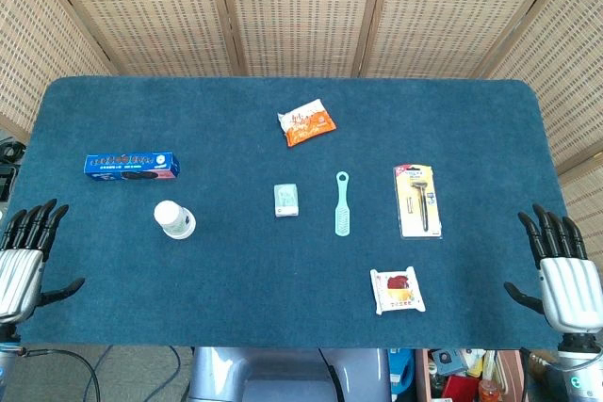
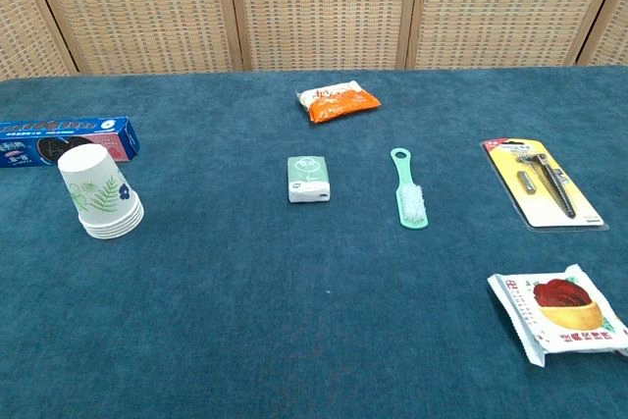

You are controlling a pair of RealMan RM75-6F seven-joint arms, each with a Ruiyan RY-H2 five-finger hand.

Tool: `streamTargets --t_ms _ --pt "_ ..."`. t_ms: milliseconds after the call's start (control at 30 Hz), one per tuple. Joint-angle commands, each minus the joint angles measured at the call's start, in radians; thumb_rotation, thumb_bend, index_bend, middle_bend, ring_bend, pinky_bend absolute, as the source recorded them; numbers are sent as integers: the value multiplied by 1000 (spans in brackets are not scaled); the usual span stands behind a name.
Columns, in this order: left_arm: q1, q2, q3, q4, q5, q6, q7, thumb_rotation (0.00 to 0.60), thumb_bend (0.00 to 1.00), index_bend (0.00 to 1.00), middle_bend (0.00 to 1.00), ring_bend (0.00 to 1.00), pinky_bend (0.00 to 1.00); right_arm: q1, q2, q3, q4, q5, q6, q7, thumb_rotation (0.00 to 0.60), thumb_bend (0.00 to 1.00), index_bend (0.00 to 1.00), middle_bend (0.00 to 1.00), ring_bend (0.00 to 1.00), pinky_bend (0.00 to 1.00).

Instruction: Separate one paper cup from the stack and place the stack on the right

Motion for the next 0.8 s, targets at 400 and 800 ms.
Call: streamTargets --t_ms 400,800 --pt "-59 -11 -41 36 -20 -81 32 600 108 0 0 0 55 -1 6 7 -3 17 -12 7 600 0 0 0 0 0" --pt "-345 -102 -110 317 -33 -478 -39 600 108 87 130 156 278 11 4 18 1 52 -44 5 600 0 0 0 0 0"
